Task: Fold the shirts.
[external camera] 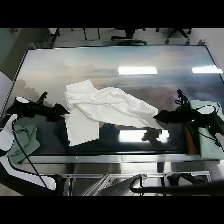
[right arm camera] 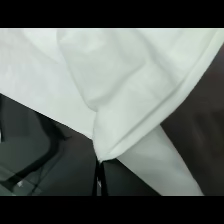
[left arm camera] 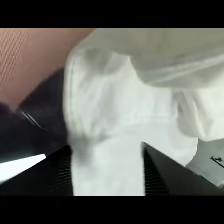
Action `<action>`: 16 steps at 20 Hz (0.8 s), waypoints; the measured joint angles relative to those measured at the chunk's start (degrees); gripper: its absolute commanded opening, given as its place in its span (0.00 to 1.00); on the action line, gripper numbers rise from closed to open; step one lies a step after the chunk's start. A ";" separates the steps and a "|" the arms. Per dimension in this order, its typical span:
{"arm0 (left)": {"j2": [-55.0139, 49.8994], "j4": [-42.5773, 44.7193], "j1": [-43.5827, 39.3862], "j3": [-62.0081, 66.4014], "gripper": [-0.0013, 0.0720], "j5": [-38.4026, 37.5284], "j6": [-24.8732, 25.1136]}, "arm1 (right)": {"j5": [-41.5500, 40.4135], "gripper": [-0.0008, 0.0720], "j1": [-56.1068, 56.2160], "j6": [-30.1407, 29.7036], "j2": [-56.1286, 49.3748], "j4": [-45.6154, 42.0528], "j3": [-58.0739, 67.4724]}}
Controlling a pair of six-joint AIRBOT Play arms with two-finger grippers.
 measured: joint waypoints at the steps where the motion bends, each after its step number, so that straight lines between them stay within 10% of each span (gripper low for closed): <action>1: -1.31 -0.07 -0.48 1.25 0.41 0.11 0.13 | -0.35 0.52 -0.02 -0.37 -0.22 -0.26 0.00; 4: -3.48 -0.17 -1.29 3.76 0.41 0.22 0.63 | -1.66 0.72 -0.09 -0.87 -0.52 -2.69 0.00; 9: -4.72 -0.22 0.31 5.95 0.61 -1.92 1.77 | -1.09 0.72 -0.09 0.87 -0.66 -9.62 0.00; 16: -4.85 2.51 6.58 11.78 0.61 -9.33 1.99 | -0.15 0.72 -4.20 3.26 1.05 -17.05 0.11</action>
